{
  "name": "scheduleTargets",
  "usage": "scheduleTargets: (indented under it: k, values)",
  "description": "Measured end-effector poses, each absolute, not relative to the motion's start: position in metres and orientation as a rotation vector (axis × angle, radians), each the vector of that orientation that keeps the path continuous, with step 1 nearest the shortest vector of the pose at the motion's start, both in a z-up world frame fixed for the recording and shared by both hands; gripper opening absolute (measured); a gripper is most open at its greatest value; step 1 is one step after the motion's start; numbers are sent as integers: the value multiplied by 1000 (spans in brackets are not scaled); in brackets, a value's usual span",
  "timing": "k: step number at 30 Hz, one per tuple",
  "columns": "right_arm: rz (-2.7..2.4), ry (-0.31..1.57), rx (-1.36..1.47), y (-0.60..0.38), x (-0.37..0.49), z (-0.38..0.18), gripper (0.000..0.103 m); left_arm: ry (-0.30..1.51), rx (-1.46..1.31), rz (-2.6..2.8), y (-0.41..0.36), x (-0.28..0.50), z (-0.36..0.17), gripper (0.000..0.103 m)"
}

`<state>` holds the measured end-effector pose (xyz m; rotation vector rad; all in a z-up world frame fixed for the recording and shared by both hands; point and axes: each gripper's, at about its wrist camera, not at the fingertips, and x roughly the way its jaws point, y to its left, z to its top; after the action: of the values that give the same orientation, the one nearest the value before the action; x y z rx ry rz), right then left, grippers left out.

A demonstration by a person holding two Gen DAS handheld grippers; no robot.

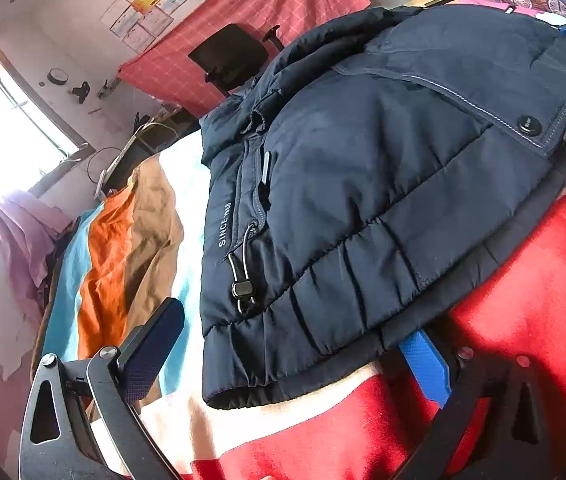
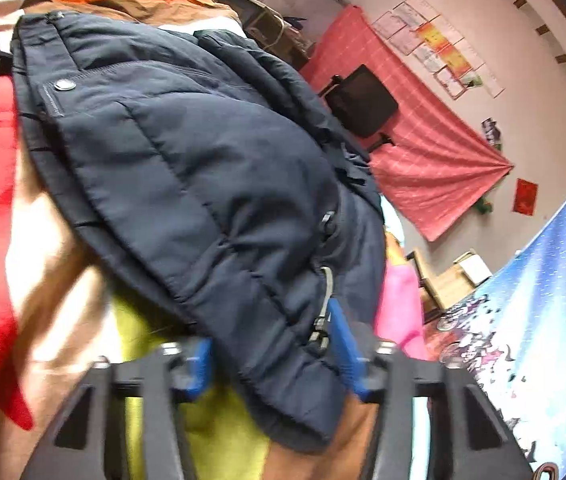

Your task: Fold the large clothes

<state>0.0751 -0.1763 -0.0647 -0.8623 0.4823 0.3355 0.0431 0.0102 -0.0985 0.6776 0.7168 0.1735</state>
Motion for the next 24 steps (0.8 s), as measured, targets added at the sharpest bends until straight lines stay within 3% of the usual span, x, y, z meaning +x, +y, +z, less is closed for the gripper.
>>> scheduleTargets:
  k: [7, 9, 10, 11, 12, 17, 24]
  values:
    - [381, 492, -709, -173, 93, -23, 14, 709, 715, 144, 5, 41, -101, 98]
    - [392, 479, -693, -170, 97, -11, 13, 713, 713, 156, 7, 44, -99, 75]
    - [399, 476, -681, -169, 100, -5, 13, 726, 710, 160, 9, 48, -98, 57]
    - [401, 475, -676, -167, 100, -3, 13, 739, 700, 160, 11, 51, -97, 49]
    - [405, 476, -669, -166, 101, 1, 13, 740, 687, 160, 14, 52, -95, 48]
    - [406, 478, -642, -167, 106, 10, 12, 678, 593, 129, 20, 52, -65, 21]
    - [408, 479, -574, -172, 120, 29, 11, 564, 500, 121, 21, 80, 0, 11]
